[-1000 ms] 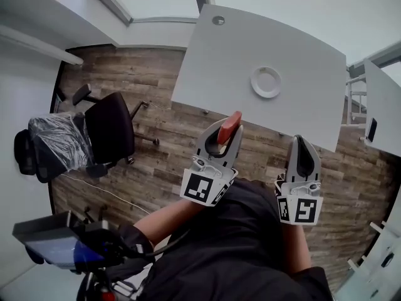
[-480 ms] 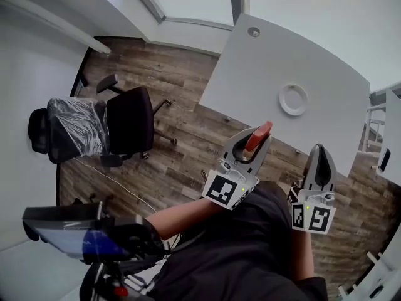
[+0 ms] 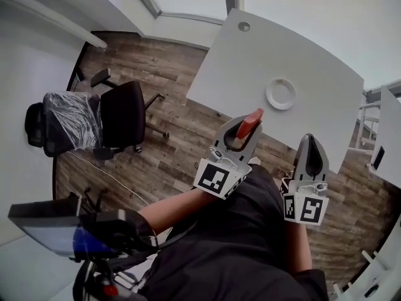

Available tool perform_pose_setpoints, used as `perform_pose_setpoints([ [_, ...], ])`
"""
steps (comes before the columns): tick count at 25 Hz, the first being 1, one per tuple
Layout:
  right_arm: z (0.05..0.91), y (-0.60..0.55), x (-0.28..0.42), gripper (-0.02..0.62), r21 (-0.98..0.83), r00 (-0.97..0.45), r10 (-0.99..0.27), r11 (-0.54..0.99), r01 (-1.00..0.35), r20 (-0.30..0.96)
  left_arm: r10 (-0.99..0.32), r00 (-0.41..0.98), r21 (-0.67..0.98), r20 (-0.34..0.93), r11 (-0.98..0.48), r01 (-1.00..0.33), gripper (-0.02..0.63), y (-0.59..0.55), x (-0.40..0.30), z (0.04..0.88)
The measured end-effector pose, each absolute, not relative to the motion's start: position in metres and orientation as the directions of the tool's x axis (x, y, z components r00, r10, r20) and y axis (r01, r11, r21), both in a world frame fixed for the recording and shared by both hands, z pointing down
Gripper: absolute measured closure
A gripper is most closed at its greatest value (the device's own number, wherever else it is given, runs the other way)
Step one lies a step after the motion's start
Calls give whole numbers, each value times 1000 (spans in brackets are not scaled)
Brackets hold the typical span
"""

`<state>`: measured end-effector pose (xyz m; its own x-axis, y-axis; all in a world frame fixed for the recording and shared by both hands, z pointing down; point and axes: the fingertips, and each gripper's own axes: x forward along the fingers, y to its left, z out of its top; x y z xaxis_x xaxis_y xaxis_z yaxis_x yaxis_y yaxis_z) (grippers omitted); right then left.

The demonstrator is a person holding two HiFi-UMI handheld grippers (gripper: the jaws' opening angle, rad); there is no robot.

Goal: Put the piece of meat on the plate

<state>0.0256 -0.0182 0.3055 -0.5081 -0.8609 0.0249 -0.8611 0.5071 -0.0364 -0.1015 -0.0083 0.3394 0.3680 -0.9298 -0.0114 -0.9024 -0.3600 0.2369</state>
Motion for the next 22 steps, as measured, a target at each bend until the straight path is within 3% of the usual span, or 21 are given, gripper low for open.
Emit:
perform_pose_setpoints([
  [7, 309, -37, 36, 591, -69, -546, -838, 545, -836, -11, -921, 386, 205, 45, -370, -906, 512, -31, -81, 357],
  [13, 320, -46, 67, 591, -48, -433, -901, 431, -901, 31, -901, 425, 169, 82, -408, -897, 512, -43, -60, 373],
  [22, 321, -41, 62, 591, -47, -467, -884, 465, -884, 22, -890, 437, 209, 132, -406, -890, 512, -54, -42, 396],
])
